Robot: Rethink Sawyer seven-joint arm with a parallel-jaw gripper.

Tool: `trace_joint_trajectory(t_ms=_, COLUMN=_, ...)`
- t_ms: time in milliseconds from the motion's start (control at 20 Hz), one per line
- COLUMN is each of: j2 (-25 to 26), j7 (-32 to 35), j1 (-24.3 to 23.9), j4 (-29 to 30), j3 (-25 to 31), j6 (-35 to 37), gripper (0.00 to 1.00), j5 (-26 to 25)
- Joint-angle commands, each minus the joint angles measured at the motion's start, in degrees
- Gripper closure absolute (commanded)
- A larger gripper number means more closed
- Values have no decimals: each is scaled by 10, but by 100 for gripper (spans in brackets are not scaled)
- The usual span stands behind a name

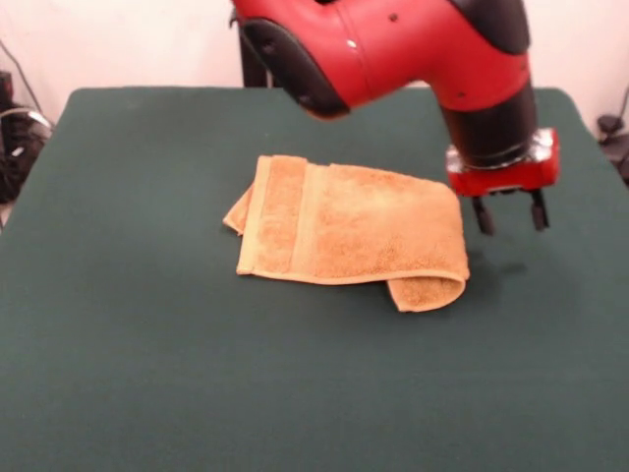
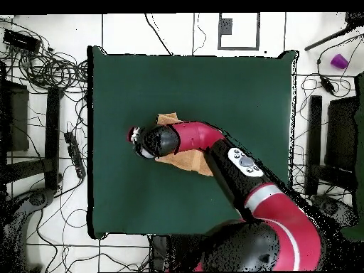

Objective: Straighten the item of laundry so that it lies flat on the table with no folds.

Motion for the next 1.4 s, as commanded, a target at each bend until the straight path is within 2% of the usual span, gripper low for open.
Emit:
trace_joint_trajectory(t_ms=50, j2=-14, j7=-70, j1=-8, j4=22, j3=27, j6=71, gripper=0, j5=14)
trace_joint_trajectory(t_ms=700, j2=83, j7=-42, j1=38, j4=-2, j3=-23, j6=-71, gripper=0, j5=-83)
trace_joint_trajectory(t_ms=950, j2=90, j7=-50, j1=37, j4=5, j3=-30, j6=-84, gripper=0, j5=-114)
trace_joint_trajectory(t_ms=1400, j2=47, j7=-90, j1=-12, j4=33, j3=9, j6=-16, gripper=0, j5=-80)
